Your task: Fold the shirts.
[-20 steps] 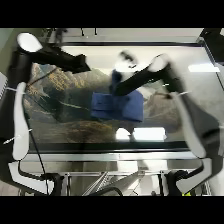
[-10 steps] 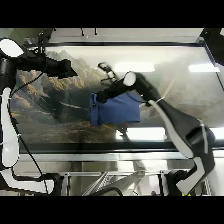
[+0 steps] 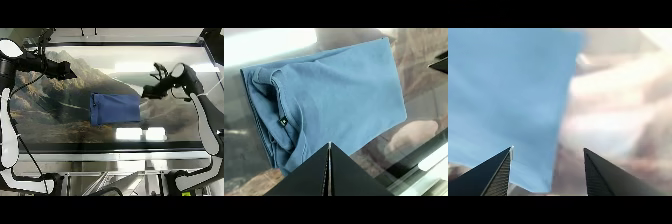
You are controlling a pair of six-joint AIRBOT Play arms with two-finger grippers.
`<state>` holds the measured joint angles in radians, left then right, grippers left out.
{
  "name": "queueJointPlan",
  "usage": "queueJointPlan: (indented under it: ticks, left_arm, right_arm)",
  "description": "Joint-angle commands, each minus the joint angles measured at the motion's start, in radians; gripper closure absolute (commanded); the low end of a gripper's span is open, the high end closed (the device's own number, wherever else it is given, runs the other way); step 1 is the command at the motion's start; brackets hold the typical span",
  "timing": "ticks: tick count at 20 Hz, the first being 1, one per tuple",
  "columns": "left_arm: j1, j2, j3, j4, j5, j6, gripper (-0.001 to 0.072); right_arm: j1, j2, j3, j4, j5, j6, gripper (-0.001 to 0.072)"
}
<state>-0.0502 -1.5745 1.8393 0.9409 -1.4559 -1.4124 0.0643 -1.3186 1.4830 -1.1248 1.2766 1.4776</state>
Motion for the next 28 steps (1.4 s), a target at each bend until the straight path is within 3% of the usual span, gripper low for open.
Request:
queueJointPlan:
  ticks: [1, 2, 4, 9, 10, 12, 14, 17, 20, 25, 28]
  left_arm:
    - [0.001, 0.000, 0.000, 0.000, -0.008, 0.007, 0.0693]
    - [0.001, 0.000, 0.000, 0.000, -0.008, 0.010, 0.0693]
    - [0.001, 0.000, 0.000, 0.000, -0.008, 0.010, 0.0693]
    - [0.001, 0.000, 0.000, 0.000, -0.009, 0.010, 0.0693]
    - [0.001, 0.000, 0.000, 0.000, -0.010, 0.010, 0.0692]
    - [0.001, 0.000, 0.000, 0.001, -0.011, 0.010, 0.0693]
    - [0.001, 0.000, 0.000, 0.001, -0.014, 0.010, 0.0693]
    - [0.001, 0.000, 0.000, 0.001, -0.027, 0.010, 0.0693]
    - [0.001, 0.000, 0.000, 0.001, -0.040, 0.010, 0.0693]
    - [0.001, 0.000, 0.000, 0.001, -0.062, 0.010, 0.0692]
    - [0.001, 0.000, 0.000, 0.001, -0.064, 0.010, 0.0693]
  right_arm:
    - [-0.049, -0.001, -0.197, 0.157, -0.111, -0.045, 0.0185]
    - [-0.040, -0.015, -0.227, 0.216, -0.145, -0.077, 0.0175]
    - [-0.022, -0.053, -0.233, 0.282, -0.156, -0.105, 0.0049]
    - [0.041, -0.124, -0.233, 0.362, -0.240, -0.147, 0.0059]
    - [0.051, -0.126, -0.233, 0.371, -0.259, -0.147, 0.0143]
    - [0.057, -0.123, -0.220, 0.457, -0.263, -0.218, 0.0508]
    - [0.054, -0.104, -0.182, 0.517, -0.248, -0.243, 0.0689]
    - [-0.008, -0.020, -0.074, 0.498, -0.216, -0.237, 0.0691]
    - [-0.198, 0.090, -0.021, 0.379, -0.209, -0.126, 0.0691]
    - [-0.608, 0.201, -0.023, 0.055, 0.007, 0.042, 0.0692]
    - [-0.805, 0.217, -0.031, -0.058, 0.072, 0.038, 0.0691]
